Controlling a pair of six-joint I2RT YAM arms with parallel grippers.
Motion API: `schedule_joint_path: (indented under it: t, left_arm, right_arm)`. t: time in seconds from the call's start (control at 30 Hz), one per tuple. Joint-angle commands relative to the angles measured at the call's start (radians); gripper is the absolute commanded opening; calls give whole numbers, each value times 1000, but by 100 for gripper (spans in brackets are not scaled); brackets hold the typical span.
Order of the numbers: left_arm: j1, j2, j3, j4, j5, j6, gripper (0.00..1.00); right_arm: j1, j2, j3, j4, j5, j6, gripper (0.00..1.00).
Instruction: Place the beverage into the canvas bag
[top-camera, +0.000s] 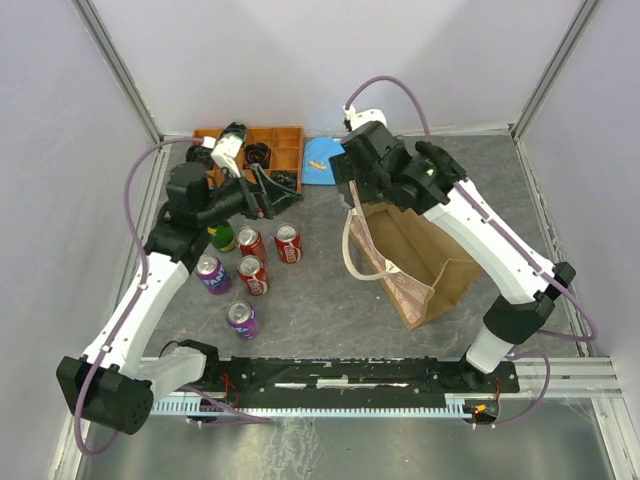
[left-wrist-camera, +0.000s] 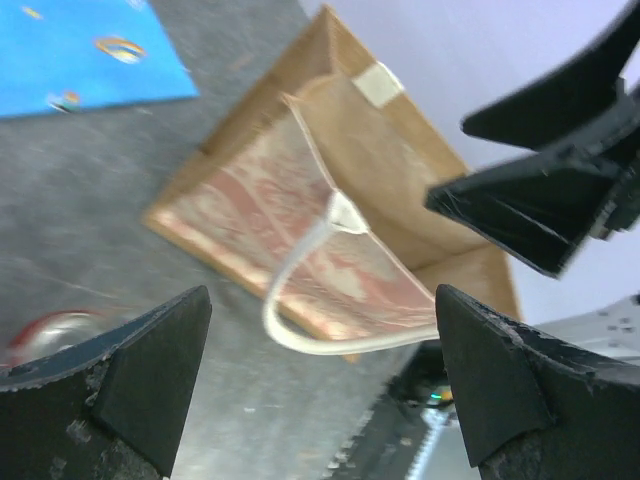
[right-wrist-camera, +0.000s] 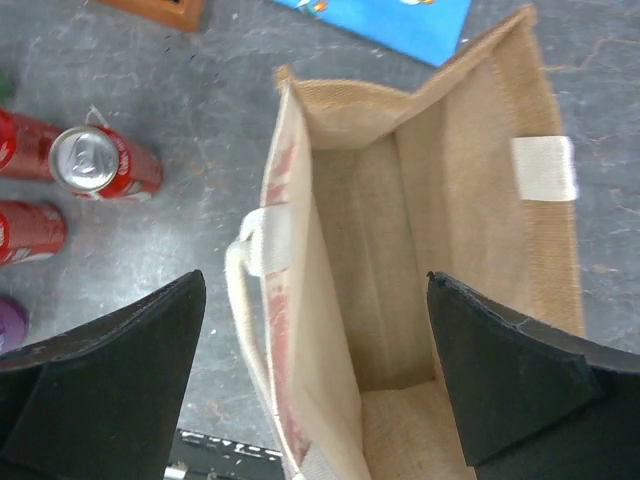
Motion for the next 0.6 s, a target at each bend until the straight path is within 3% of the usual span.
schedule_joint_path:
  t: [0.0, 0.07, 0.27, 0.57]
  left_arm:
    - [-161, 35, 28, 47, -89, -315, 99]
    - [-239, 68, 34, 59, -214, -392, 99]
    - [-363, 157, 71, 64, -337, -588, 99]
    - [-531, 301, 152, 18, -441, -698, 99]
  right_arm:
    - [-83, -18, 40, -14, 90, -56, 99]
    - [-157, -37, 29, -29, 50, -58, 99]
    - [-332, -63, 30, -101, -12, -116, 97]
    - [-536, -119, -50, -127, -229, -163, 88]
